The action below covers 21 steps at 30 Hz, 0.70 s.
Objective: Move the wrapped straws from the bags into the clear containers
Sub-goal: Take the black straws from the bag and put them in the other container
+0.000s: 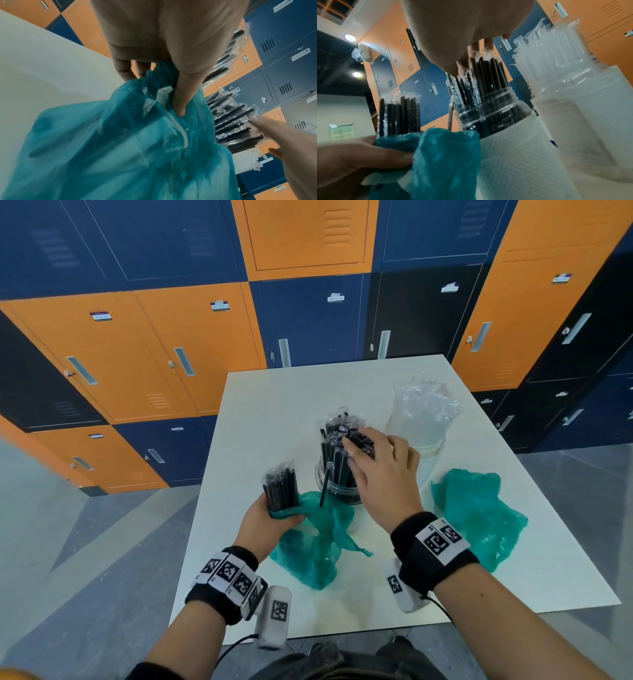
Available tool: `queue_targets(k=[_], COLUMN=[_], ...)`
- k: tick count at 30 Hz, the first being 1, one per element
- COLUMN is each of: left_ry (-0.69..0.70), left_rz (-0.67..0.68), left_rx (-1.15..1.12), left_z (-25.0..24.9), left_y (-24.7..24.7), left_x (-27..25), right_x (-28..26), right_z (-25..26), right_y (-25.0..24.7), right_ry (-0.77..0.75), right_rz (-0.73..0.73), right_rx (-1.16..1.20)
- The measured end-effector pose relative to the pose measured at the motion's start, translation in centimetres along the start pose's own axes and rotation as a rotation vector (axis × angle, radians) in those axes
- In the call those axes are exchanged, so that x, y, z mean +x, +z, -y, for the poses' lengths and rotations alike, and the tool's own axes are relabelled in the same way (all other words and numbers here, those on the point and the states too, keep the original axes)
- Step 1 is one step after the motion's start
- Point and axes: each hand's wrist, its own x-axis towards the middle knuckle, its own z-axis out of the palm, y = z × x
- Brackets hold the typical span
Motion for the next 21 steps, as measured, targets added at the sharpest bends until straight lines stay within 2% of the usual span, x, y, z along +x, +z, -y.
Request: queue_targets(k=[3,5,7,8,9,12,13,17,21], left_ry=[-0.005,-0.007,-0.006,-0.005,-0.003,-0.002,-0.005,-0.014,-0.017], left_rz=[0.002,0.004,0.004,0.003,0.002,0.011,0.019,0.063,0.081], left_rx=[-0.003,-0.011,-0.011,-0.012,-0.015,-0.014,-0.016,-0.034,-0.072], left_z=[0.2,0.3,0.5,0.5,0.6,0.7,0.7,0.7,0.7], left_y=[-0.1,-0.1,-0.1,-0.1,-0.1,-0.1,-0.1,0.0,0.2], left_x=[0.1,0.1,0.2,0.2,0.2,0.2,0.1,-0.1,-0.3], right_x=[-0.2,-0.1,-0.4,-0.6,-0.9,-1.3,-1.3,-1.3,-1.9], right_z=[0.9,1.7,2.6,2.9,3.2,3.8,3.8,4.3,5.3], right_y=[-0.9,-2.2,-3.0,-3.0,-2.8,-1.7,-1.4,-0.9,-0.2], right_ry=[0.044,0.060,-0.031,-0.080,-0.078,0.107,0.142,0.221,0.298], right_rz=[-0.046,-0.144,-0.211,-0.192,-0.129,0.296,0.388,0.486,0.582], right_rx=[0.041,0.158,0.276,0.320,0.327,0.128,0.073,0.219,0.655])
